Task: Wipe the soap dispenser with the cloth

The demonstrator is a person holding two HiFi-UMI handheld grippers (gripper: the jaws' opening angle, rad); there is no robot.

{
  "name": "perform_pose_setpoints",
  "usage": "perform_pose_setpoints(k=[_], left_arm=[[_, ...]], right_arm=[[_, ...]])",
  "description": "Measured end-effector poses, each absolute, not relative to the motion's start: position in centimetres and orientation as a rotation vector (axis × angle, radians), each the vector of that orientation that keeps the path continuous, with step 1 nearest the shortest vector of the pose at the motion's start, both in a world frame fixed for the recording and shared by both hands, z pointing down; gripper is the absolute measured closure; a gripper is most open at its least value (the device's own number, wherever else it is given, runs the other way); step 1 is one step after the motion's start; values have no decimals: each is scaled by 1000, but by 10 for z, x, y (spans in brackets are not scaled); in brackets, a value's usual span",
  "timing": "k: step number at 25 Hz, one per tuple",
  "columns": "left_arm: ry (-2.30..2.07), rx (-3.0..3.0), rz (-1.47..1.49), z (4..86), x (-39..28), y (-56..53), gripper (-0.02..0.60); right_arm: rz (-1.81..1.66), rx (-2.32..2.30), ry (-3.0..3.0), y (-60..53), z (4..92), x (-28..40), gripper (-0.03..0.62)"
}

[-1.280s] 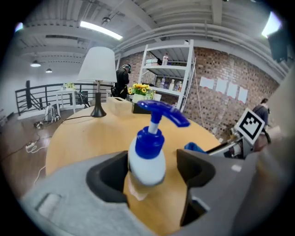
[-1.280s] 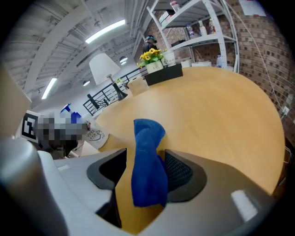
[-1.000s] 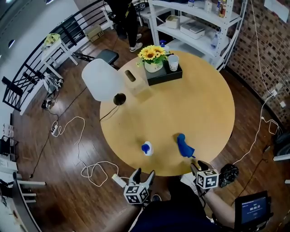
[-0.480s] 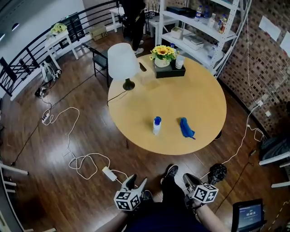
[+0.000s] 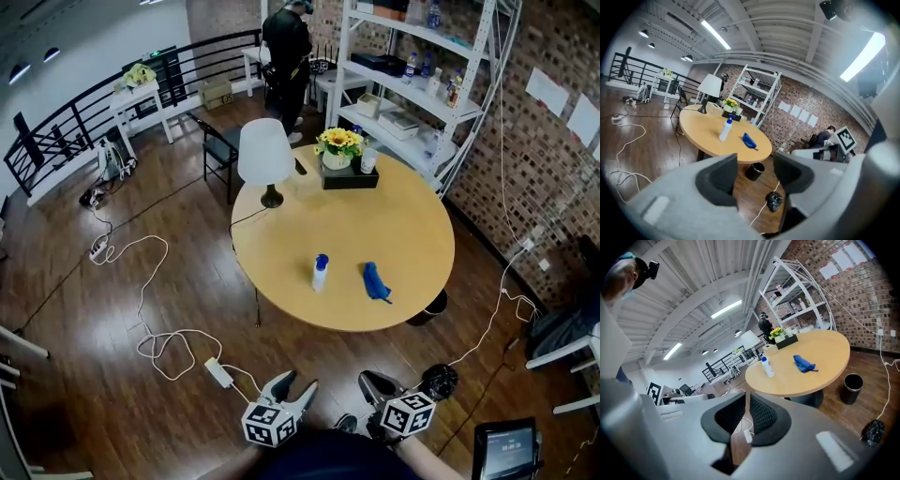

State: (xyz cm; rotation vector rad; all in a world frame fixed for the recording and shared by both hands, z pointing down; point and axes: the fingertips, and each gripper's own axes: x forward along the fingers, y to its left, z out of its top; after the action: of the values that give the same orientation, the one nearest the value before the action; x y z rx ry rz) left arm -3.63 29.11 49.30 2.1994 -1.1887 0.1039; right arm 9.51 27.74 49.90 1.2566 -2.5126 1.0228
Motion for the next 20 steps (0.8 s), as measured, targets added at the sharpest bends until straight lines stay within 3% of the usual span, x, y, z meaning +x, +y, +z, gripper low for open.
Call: perform_pose_setpoints(k=[5,11,20], left_arm=[[-1158,2219,103,492,-4,293,347],[-1102,2285,172,484,38,297,347],[-1149,2241,169,490,28,298,347]], right_arm=[[832,1194,-2541,285,485,105,559],[868,1236,-2547,285,485,136,559],[812,1196,-2588,283,477,134,559]])
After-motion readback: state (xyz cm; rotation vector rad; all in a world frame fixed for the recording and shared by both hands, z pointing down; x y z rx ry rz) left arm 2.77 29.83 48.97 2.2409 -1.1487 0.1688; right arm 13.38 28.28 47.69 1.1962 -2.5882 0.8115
